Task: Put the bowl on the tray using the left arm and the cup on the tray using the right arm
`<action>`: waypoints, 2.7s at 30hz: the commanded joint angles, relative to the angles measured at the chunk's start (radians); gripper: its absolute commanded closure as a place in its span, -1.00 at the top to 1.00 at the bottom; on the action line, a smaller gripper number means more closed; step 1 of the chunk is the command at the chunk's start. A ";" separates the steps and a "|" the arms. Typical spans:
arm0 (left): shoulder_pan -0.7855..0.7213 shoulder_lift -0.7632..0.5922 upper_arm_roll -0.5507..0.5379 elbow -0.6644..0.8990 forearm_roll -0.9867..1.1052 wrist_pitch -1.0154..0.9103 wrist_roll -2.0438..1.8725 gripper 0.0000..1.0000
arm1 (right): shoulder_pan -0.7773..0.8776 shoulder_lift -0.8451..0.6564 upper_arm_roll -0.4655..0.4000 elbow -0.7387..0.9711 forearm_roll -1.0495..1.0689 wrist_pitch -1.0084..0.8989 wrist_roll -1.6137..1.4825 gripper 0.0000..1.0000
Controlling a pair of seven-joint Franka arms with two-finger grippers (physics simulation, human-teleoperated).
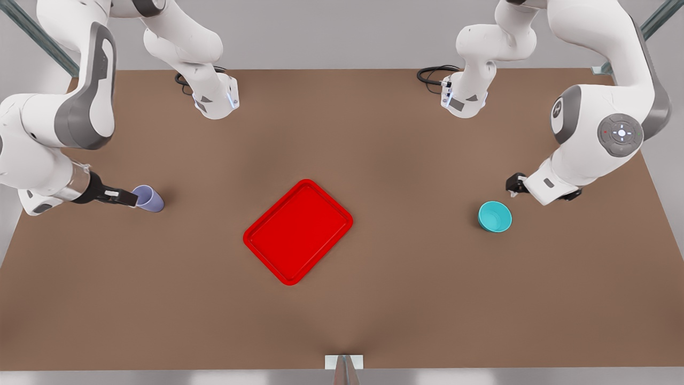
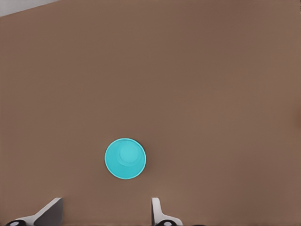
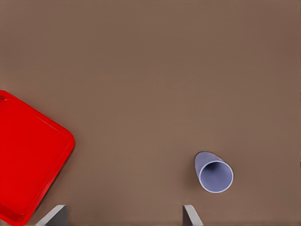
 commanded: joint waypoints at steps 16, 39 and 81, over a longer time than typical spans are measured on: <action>0.213 0.314 0.098 -0.529 -0.311 0.678 0.565 1.00 | 0.000 0.001 -0.001 0.000 0.002 -0.001 -0.002 1.00; 0.204 0.330 0.081 -0.414 -0.328 0.491 0.366 -0.57 | -0.023 0.003 0.000 -0.002 0.017 -0.001 -0.003 1.00; -0.218 0.095 0.114 0.196 0.022 -0.236 -0.078 1.00 | -0.026 0.009 -0.014 -0.003 0.017 -0.030 -0.054 1.00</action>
